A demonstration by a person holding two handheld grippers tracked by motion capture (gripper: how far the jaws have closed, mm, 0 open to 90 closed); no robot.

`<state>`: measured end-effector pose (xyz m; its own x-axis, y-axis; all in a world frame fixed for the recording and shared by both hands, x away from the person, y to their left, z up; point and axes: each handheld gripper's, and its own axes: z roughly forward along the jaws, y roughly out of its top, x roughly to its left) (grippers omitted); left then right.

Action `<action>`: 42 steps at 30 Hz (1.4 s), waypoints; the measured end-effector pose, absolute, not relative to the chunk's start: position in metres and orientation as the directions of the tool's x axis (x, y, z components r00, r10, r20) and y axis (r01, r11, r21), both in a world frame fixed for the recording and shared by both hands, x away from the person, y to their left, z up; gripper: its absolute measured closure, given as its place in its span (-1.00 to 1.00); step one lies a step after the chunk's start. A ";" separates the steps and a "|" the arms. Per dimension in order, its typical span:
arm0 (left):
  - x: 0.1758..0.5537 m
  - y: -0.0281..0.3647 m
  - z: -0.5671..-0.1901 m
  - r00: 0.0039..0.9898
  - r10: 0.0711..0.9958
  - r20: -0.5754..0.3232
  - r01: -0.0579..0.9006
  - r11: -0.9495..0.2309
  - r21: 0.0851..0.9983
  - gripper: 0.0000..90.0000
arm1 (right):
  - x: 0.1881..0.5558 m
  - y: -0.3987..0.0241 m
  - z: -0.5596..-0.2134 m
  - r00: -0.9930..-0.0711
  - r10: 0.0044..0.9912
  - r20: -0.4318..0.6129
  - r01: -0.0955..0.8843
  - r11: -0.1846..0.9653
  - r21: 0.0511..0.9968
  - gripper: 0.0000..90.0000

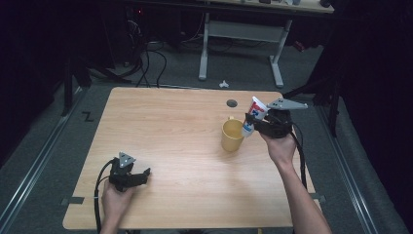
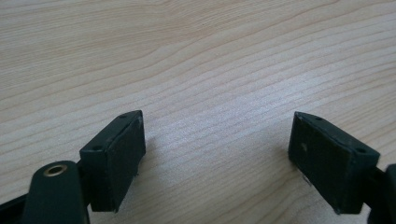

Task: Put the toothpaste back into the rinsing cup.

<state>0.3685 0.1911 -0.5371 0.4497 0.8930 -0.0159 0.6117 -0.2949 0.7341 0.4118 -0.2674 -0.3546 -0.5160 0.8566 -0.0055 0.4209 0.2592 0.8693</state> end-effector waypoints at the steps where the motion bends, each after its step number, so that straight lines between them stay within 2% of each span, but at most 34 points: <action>1: 0.368 0.191 -0.537 0.450 0.893 -0.016 0.612 -0.295 0.734 -0.57 | 0.413 -0.265 -0.355 -0.520 0.854 -0.002 0.421 0.258 0.870 0.49; 16: 0.368 0.191 -0.537 0.450 0.893 -0.016 0.612 -0.295 0.734 -0.57 | 0.434 -0.245 -0.366 -0.525 0.851 -0.009 0.434 0.277 0.857 0.49; 42: 0.368 0.191 -0.537 0.450 0.893 -0.016 0.612 -0.295 0.734 -0.57 | 0.457 -0.235 -0.401 -0.491 0.871 -0.009 0.488 0.284 0.825 0.47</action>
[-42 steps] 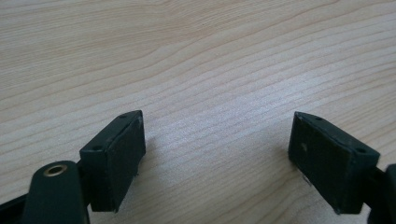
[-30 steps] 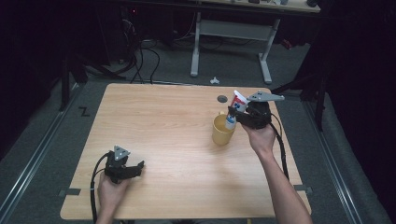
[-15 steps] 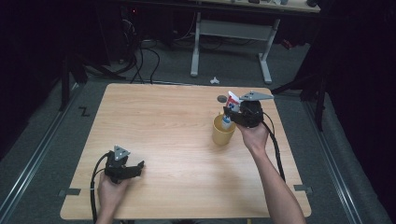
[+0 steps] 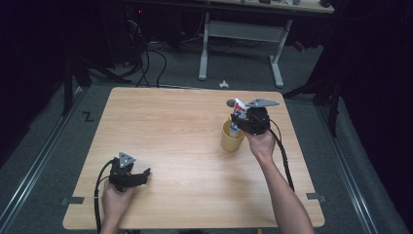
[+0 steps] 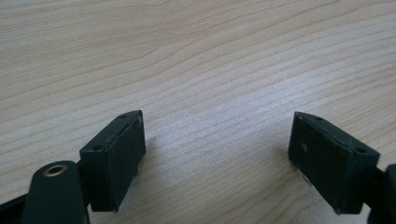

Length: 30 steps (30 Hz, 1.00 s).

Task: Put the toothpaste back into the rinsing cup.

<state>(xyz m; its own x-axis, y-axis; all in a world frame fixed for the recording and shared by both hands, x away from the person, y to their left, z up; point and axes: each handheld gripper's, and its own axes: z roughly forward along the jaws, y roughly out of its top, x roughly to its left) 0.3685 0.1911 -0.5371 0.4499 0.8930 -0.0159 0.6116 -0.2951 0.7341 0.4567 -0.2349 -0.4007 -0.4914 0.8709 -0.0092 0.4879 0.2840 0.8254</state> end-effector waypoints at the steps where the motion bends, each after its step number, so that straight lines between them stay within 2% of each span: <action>1: 0.368 0.191 -0.537 0.450 0.893 -0.016 0.611 -0.295 0.734 -0.57 | 0.457 -0.235 -0.402 -0.492 0.871 -0.014 0.487 0.289 0.824 0.47; 30: 0.368 0.191 -0.537 0.451 0.892 -0.016 0.611 -0.296 0.734 -0.57 | 0.463 -0.231 -0.419 -0.486 0.873 -0.033 0.529 0.324 0.784 0.47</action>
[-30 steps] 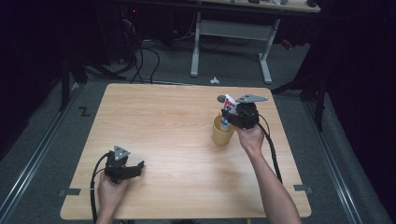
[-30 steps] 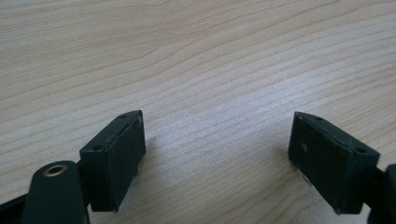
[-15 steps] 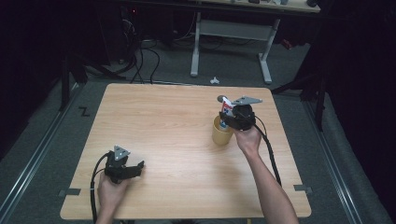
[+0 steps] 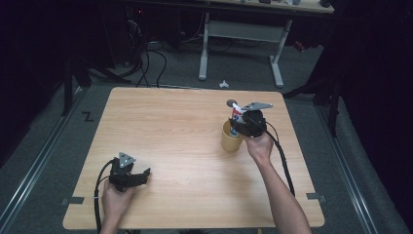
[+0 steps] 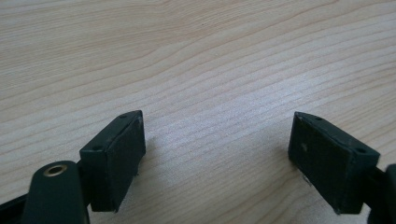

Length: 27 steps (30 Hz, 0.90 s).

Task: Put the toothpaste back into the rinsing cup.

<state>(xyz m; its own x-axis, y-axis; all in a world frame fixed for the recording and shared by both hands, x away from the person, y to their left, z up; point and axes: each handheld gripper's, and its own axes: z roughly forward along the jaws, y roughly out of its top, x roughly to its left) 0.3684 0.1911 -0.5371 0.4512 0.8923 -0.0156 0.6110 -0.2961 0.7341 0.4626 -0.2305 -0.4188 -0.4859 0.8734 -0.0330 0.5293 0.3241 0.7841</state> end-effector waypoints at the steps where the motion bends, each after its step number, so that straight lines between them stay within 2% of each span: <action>1: 0.368 0.191 -0.537 0.451 0.892 -0.015 0.611 -0.296 0.734 -0.57 | 0.462 -0.230 -0.420 -0.485 0.874 -0.032 0.533 0.324 0.782 0.47; 27: 0.368 0.191 -0.537 0.451 0.892 -0.015 0.611 -0.296 0.734 -0.57 | 0.470 -0.224 -0.434 -0.473 0.881 -0.026 0.566 0.326 0.758 0.47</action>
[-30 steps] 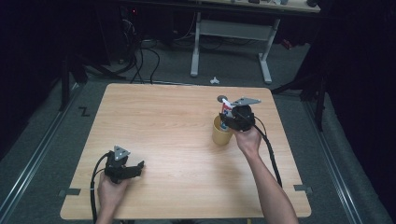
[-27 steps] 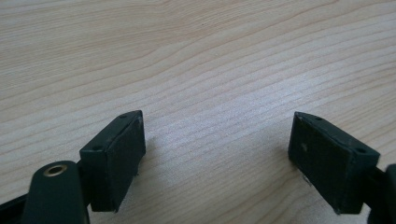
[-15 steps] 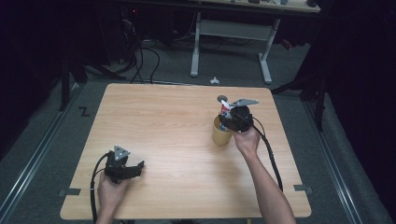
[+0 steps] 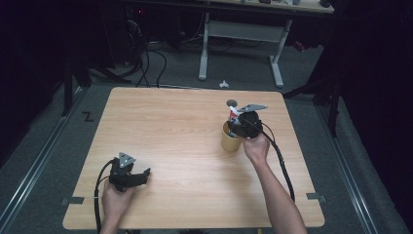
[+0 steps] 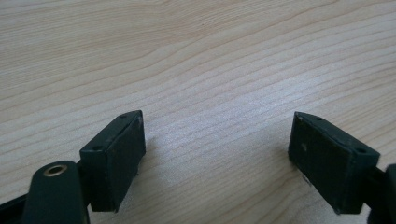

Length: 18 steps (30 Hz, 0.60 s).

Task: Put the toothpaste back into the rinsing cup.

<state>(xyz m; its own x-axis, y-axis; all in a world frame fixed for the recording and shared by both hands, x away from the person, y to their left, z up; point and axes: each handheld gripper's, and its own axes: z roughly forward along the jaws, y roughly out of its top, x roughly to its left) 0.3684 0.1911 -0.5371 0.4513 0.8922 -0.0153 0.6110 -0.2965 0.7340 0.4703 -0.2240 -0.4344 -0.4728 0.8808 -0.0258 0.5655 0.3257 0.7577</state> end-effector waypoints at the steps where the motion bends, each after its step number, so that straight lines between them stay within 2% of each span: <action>1: 0.368 0.191 -0.537 0.451 0.892 -0.015 0.611 -0.296 0.734 -0.57 | 0.470 -0.224 -0.435 -0.472 0.881 -0.024 0.568 0.324 0.757 0.46; 18: 0.368 0.191 -0.537 0.451 0.892 -0.015 0.611 -0.296 0.734 -0.57 | 0.472 -0.222 -0.440 -0.470 0.882 -0.023 0.579 0.328 0.747 0.46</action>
<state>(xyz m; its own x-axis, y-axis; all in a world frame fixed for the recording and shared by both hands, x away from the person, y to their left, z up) 0.3684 0.1911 -0.5371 0.4512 0.8923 -0.0155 0.6109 -0.2961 0.7342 0.4719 -0.2222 -0.4400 -0.4705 0.8821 -0.0228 0.5786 0.3279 0.7468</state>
